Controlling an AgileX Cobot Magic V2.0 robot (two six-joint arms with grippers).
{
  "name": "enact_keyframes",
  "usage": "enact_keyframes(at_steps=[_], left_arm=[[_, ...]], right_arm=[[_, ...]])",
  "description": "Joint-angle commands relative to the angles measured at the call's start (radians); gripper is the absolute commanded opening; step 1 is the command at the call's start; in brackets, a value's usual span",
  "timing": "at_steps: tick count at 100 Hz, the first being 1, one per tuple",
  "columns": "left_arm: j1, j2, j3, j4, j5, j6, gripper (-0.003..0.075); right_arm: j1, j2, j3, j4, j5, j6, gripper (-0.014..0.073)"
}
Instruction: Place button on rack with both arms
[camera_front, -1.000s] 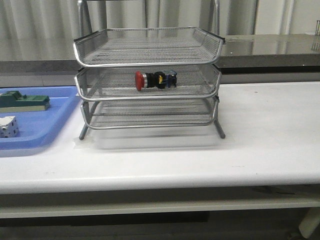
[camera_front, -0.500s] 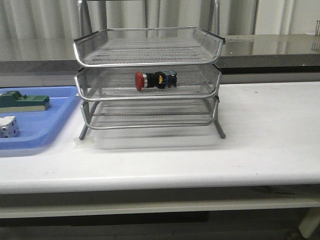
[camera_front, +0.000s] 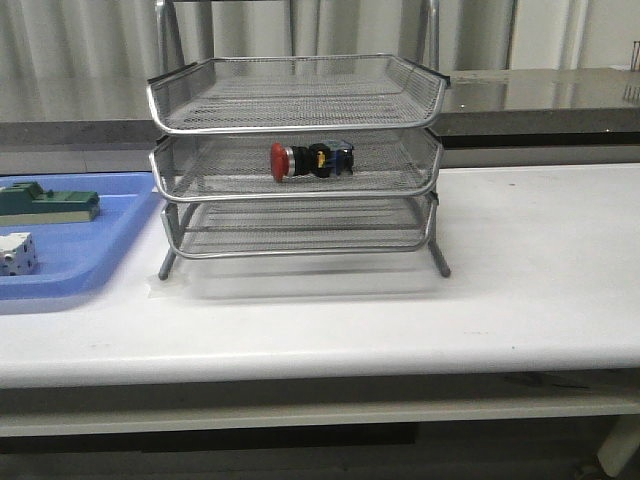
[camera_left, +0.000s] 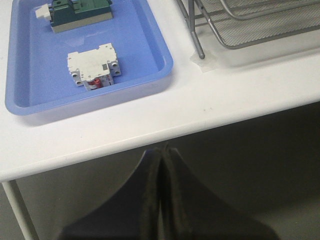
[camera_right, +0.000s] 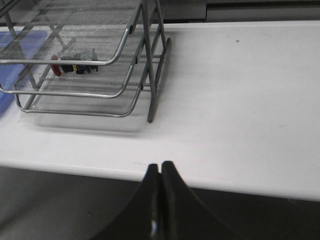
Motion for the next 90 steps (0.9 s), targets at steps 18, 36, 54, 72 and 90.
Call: enact_keyframes(at_steps=[18,36,54,72,90], left_arm=[[0.002,0.001,-0.024,-0.022,-0.065,-0.013,-0.0021],[0.002,0.001,-0.024,-0.022,-0.065,-0.013,-0.0021],[0.002,0.001,-0.024,-0.022,-0.065,-0.013,-0.0021],[0.002,0.001,-0.024,-0.022,-0.065,-0.013,-0.0021],[0.002,0.001,-0.024,-0.022,-0.063,-0.013,-0.0021]], right_arm=[[-0.007,-0.098,0.125,-0.11,-0.268,0.011,-0.0069],[-0.007,-0.247,0.296,-0.146,-0.398,0.047,-0.0069],[-0.007,-0.397,0.435,-0.207,-0.441,0.113,-0.0069],[-0.007,-0.518,0.538,-0.229,-0.444,0.164,-0.0069],[-0.007,-0.52,0.605,-0.229,-0.494,0.176,-0.0069]])
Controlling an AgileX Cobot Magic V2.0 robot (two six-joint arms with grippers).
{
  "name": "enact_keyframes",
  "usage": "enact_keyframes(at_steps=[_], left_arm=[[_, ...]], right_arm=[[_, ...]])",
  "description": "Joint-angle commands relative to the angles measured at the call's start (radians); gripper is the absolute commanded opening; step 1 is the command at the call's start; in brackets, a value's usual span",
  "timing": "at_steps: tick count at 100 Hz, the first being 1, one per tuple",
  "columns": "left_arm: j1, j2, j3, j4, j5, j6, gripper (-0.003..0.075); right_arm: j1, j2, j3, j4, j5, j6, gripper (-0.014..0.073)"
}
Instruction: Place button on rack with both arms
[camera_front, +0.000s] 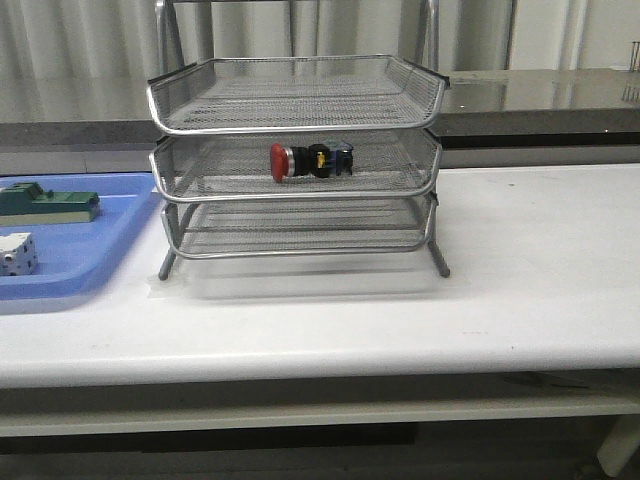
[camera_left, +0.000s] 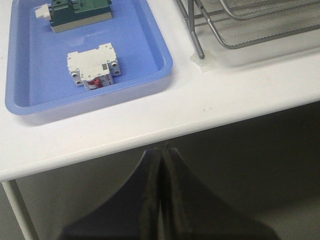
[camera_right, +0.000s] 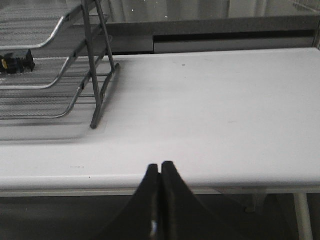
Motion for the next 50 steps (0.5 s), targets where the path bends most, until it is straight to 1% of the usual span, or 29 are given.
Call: enact_keyframes(at_steps=[1,12,50], left_arm=[[0.002,0.003,-0.024,-0.022,-0.063,-0.013,-0.0021],[0.002,0.003,-0.024,-0.022,-0.063,-0.013,-0.0021],[0.002,0.003,-0.024,-0.022,-0.063,-0.013,-0.0021]], right_arm=[[-0.007,-0.019,-0.003,-0.013,-0.126,0.003,-0.0069],[-0.007,-0.019,0.029,-0.013,-0.188,0.003,-0.0069],[-0.007,-0.019,0.029,-0.013,-0.191,0.004,-0.0069]])
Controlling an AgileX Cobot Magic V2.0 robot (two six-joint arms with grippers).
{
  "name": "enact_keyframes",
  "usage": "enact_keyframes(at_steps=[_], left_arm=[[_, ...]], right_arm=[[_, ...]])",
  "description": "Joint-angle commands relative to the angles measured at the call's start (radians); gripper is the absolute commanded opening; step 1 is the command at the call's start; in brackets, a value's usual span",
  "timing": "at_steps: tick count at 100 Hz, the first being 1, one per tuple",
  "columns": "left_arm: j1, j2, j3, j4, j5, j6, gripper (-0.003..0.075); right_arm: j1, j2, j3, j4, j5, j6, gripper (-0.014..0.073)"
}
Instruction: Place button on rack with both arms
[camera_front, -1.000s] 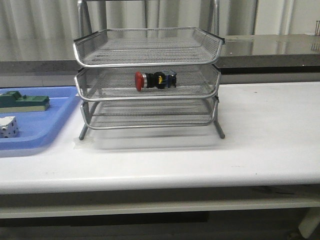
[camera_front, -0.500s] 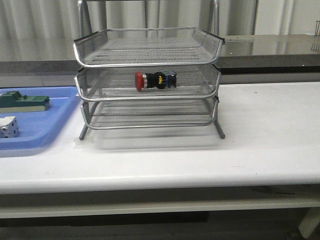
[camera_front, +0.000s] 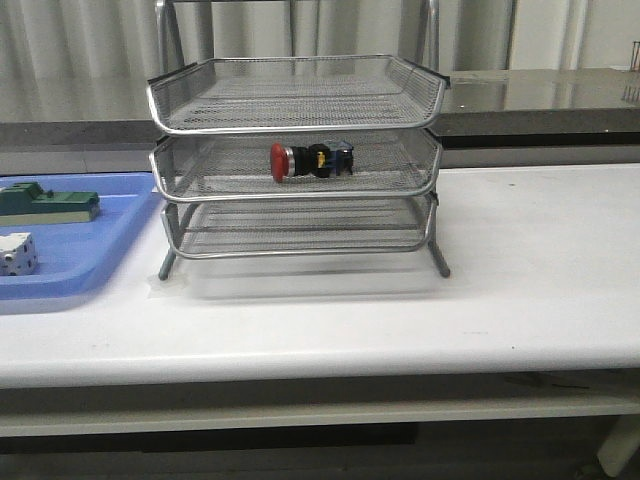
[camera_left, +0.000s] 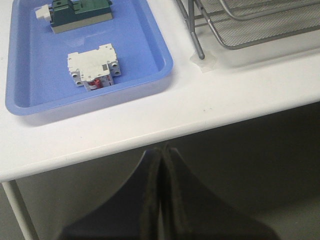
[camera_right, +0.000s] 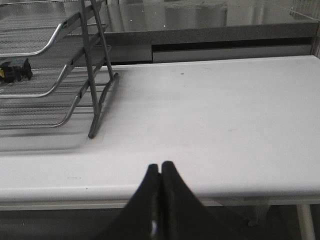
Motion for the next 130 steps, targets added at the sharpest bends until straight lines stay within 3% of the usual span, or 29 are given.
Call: enact_keyframes(at_steps=[1,106,130], left_arm=[[0.002,0.003,-0.024,-0.022,-0.063,-0.013,-0.0021],[0.002,-0.003,-0.023,0.007,-0.086,-0.013,-0.0021],[0.002,-0.141,0.059,0.029,-0.281,-0.013,-0.0021]], right_arm=[[-0.007,-0.019,-0.019,-0.013,-0.09,0.002,-0.0069],[-0.007,-0.019,-0.019,-0.013,-0.087,0.002,-0.0069],[-0.007,-0.019,-0.019,-0.013,-0.087,0.002,-0.0069]])
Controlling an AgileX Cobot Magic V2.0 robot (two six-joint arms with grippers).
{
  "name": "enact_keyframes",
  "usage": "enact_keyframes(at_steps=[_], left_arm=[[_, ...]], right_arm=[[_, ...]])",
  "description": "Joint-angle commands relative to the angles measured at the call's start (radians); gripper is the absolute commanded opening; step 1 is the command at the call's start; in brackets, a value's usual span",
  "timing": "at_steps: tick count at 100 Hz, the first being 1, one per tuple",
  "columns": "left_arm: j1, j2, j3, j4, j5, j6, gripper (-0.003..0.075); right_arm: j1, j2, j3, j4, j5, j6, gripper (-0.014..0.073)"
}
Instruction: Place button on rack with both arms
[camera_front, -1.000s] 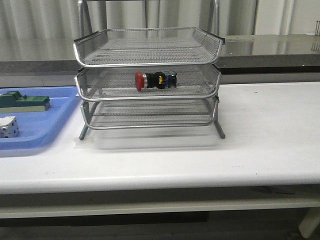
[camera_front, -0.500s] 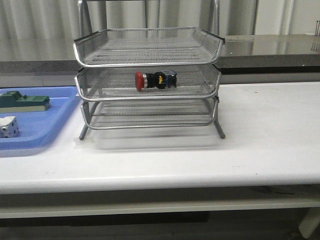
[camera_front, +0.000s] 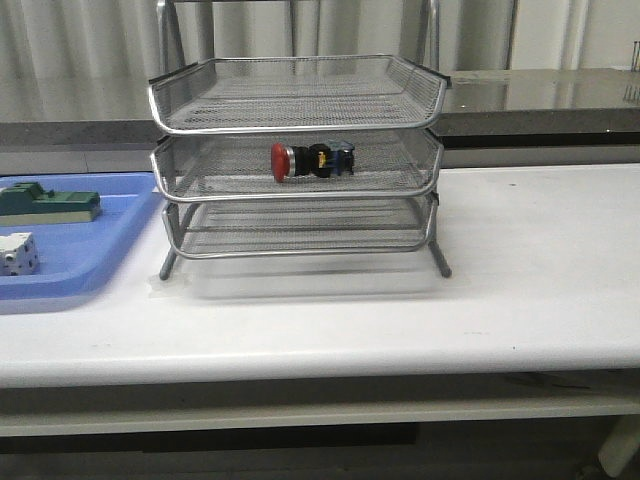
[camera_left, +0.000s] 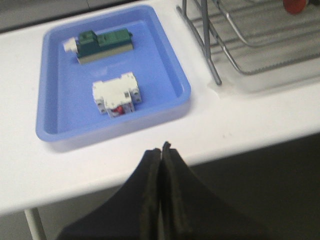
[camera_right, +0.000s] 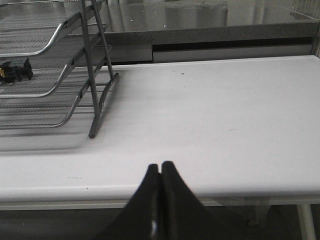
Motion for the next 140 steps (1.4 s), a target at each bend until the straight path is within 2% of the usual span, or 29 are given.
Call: enact_keyframes(at_steps=[1,24,43,70,99,140], left_arm=[[0.002,-0.062,0.015,-0.009,-0.16,-0.013,-0.0021],[0.002,-0.27,0.198,-0.003,-0.347,-0.018,-0.0021],[0.002,-0.366,0.322,0.102,-0.422,-0.226,-0.0021],[0.002,-0.414,0.43,0.158,-0.561,-0.295,-0.0021],[0.002,-0.453,0.51,0.167,-0.618,-0.32,-0.0021],[0.002,-0.453,0.51,0.157,-0.618,-0.322,-0.0021]], right_arm=[[-0.007,-0.019,-0.019,-0.013,-0.087,0.002,-0.0069],[-0.007,-0.019,-0.019,-0.013,-0.087,0.002,-0.0069],[-0.007,-0.019,-0.019,-0.013,-0.087,0.002,-0.0069],[-0.007,-0.019,-0.019,-0.013,-0.087,0.002,-0.0069],[-0.007,-0.019,-0.019,-0.013,-0.087,0.002,-0.0069],[-0.007,-0.019,-0.019,-0.013,-0.087,0.002,-0.0069]])
